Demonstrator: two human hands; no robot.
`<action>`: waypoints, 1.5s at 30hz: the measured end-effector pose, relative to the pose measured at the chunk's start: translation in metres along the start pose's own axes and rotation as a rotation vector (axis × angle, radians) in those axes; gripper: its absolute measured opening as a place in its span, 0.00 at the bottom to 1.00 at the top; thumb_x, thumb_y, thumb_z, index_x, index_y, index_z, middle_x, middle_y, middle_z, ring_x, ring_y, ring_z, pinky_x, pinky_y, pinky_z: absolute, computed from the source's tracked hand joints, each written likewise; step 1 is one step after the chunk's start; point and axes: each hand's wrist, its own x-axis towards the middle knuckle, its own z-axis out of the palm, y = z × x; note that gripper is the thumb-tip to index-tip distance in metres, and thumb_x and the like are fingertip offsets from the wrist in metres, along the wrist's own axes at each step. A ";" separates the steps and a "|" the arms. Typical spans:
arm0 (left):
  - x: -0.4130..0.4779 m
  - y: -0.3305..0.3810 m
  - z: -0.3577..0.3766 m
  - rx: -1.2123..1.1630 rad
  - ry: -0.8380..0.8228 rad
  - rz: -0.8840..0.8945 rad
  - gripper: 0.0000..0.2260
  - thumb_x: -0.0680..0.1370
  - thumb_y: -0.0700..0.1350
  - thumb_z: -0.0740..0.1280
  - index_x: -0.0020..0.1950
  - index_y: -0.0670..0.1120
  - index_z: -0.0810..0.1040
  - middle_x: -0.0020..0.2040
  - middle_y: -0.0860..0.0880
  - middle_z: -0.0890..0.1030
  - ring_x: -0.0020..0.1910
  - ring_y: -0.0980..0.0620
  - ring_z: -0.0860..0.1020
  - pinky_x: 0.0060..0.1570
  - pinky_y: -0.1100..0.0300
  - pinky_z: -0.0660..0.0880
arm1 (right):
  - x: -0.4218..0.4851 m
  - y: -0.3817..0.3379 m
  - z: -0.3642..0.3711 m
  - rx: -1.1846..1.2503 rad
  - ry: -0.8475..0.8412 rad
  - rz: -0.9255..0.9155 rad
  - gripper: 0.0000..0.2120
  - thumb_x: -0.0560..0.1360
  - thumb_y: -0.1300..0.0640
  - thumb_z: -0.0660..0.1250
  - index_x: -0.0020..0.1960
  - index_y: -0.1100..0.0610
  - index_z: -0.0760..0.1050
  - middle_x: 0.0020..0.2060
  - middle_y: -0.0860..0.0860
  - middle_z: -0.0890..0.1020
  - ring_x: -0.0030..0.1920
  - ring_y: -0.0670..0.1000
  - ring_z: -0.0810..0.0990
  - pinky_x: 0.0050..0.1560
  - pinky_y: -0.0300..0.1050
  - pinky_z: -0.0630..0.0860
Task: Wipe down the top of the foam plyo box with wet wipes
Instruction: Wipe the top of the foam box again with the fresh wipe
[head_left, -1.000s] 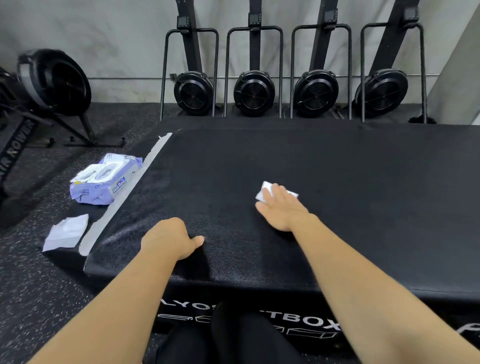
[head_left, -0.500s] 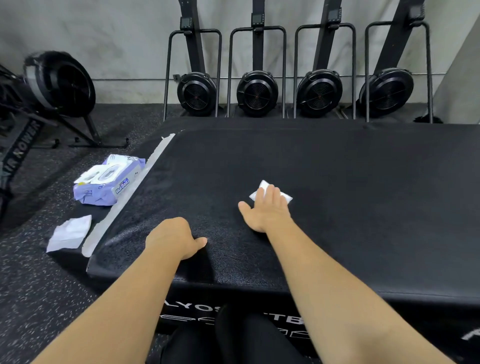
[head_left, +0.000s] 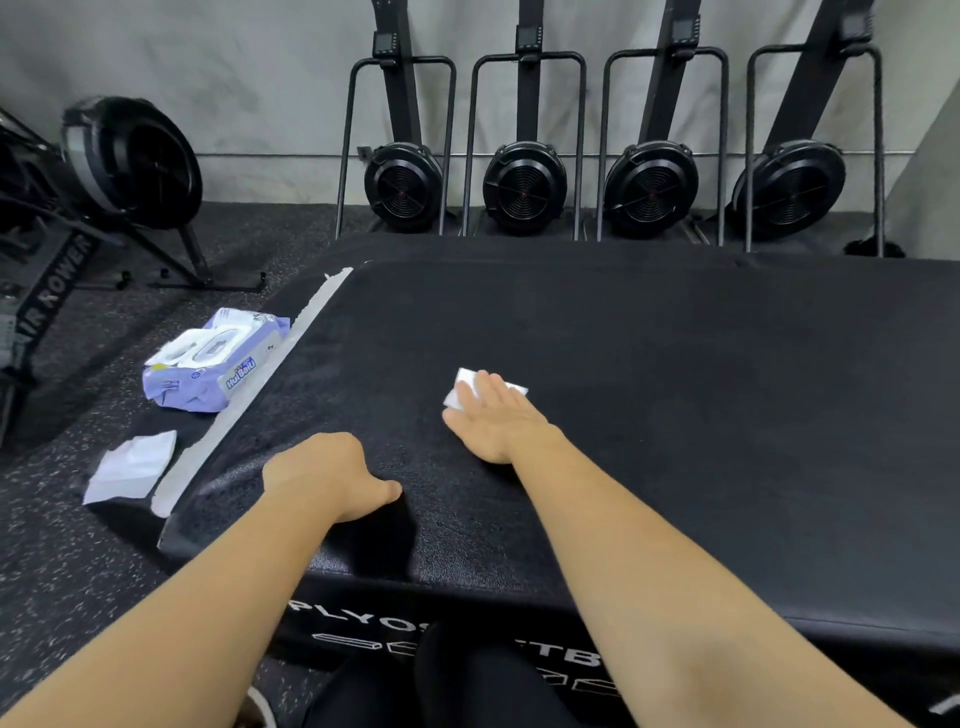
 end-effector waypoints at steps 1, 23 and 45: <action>0.001 -0.001 -0.002 0.008 0.024 -0.017 0.21 0.69 0.69 0.65 0.38 0.50 0.70 0.38 0.56 0.72 0.42 0.50 0.74 0.40 0.59 0.67 | 0.002 0.015 -0.003 -0.014 0.020 0.024 0.25 0.82 0.45 0.47 0.76 0.53 0.57 0.72 0.52 0.59 0.72 0.53 0.57 0.71 0.51 0.59; 0.074 0.035 0.003 0.022 -0.080 0.285 0.53 0.65 0.76 0.63 0.78 0.44 0.56 0.78 0.48 0.57 0.76 0.51 0.58 0.75 0.52 0.49 | 0.037 0.026 -0.003 -0.068 0.072 0.339 0.37 0.81 0.37 0.42 0.80 0.60 0.45 0.77 0.58 0.50 0.76 0.58 0.48 0.76 0.53 0.49; 0.070 0.043 -0.015 -0.071 -0.232 0.185 0.51 0.64 0.73 0.69 0.77 0.44 0.59 0.76 0.48 0.63 0.73 0.46 0.65 0.68 0.53 0.67 | 0.019 0.128 -0.038 -0.040 0.021 0.349 0.30 0.83 0.44 0.44 0.81 0.55 0.44 0.80 0.54 0.44 0.79 0.54 0.42 0.78 0.53 0.46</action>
